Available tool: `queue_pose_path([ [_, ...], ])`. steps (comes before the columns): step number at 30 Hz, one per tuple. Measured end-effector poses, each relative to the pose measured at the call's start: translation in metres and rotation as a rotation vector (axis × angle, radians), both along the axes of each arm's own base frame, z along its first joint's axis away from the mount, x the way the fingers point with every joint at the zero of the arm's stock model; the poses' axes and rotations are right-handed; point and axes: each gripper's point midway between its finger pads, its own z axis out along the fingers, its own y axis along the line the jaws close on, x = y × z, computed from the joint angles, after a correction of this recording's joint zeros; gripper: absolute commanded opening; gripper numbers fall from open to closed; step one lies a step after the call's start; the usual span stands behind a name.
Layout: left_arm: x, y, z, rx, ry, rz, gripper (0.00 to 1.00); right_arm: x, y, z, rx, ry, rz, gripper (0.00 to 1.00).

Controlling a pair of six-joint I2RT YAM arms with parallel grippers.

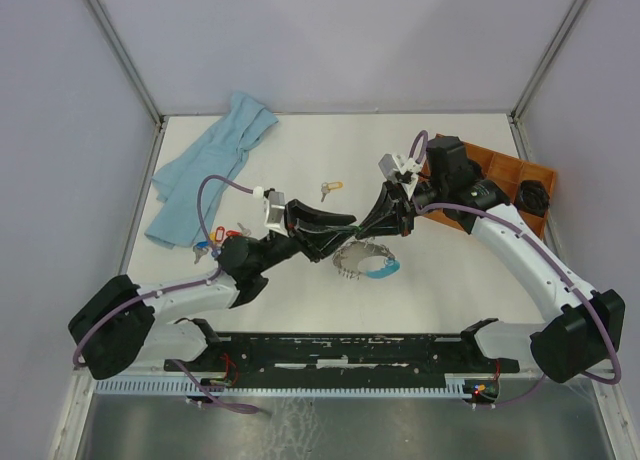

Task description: Remove the keys from the keyring

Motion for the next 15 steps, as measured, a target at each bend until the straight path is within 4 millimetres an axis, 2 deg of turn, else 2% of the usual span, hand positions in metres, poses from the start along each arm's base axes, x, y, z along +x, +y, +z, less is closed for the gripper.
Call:
queue_pose_path([
  [7,-0.0011,-0.0068,-0.0028,0.000,0.010,-0.022,0.20,0.0010,0.0005,0.0010,0.003,-0.006,-0.001,0.01],
  [8,-0.0010,-0.0073,-0.0020,-0.002,0.009,-0.023,0.16,0.0012,0.0006,0.0012,0.004,-0.006,-0.001,0.01],
  [9,-0.0013,-0.0079,-0.0017,-0.002,0.009,-0.026,0.06,0.0014,0.0004,0.0010,0.003,-0.005,-0.002,0.01],
  [10,-0.0013,-0.0082,-0.0014,-0.004,0.007,-0.027,0.03,0.0015,0.0005,0.0009,0.003,-0.004,-0.002,0.01],
  [14,-0.0013,-0.0094,-0.0019,-0.007,0.001,-0.033,0.03,0.0014,0.0000,0.0005,-0.005,0.018,-0.008,0.01],
  [15,-0.0012,-0.0096,-0.0017,-0.010,-0.001,-0.033,0.03,0.0014,0.0000,0.0005,-0.006,0.022,-0.010,0.04],
])
